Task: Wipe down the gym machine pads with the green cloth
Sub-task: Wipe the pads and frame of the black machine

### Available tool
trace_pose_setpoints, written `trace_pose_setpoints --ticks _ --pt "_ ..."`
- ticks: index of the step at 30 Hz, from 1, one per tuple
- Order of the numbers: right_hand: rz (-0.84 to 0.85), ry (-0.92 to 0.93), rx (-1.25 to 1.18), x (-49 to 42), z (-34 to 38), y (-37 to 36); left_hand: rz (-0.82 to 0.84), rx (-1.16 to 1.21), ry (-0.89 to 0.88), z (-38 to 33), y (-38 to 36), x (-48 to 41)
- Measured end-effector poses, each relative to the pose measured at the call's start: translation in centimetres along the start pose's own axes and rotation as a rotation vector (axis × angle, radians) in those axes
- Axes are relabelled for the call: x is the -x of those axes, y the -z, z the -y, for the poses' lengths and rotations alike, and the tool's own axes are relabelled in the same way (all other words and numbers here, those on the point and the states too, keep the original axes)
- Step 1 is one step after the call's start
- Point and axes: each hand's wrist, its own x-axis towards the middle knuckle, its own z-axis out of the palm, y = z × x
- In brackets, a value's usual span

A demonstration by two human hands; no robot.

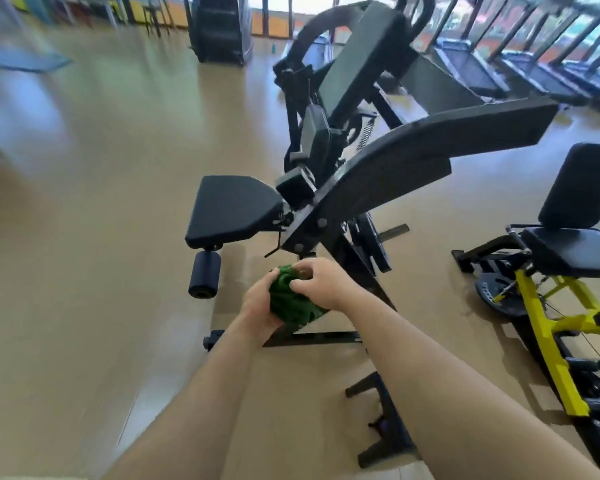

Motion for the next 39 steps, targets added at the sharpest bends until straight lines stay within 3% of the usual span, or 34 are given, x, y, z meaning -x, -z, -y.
trace_pose_setpoints --ticks 3,6,13,22,29,35,39 --pt "-0.086 0.153 0.232 -4.5 7.4 -0.2 0.054 0.026 -0.068 -6.5 5.3 -1.7" --pt "-0.166 0.206 0.355 -8.9 12.6 0.9 -0.006 0.017 -0.122 -13.0 7.6 -3.8" --pt "-0.288 0.232 0.574 -17.8 17.9 6.5 0.081 0.023 -0.161 -24.1 6.7 -10.9" --pt "-0.397 0.046 0.503 -32.2 15.0 15.0 0.227 -0.059 -0.137 -34.6 -0.5 -24.0" --pt "-0.428 -0.161 0.476 -40.4 11.4 21.0 0.227 -0.095 -0.119 -40.5 -4.8 -33.9" --pt "-0.543 -0.328 0.443 -44.8 8.5 25.7 0.086 -0.218 -0.034 -42.9 -8.5 -43.2" --pt "-0.625 -0.449 0.461 -46.4 7.4 28.3 0.161 -0.251 -0.087 -44.4 -12.0 -47.8"
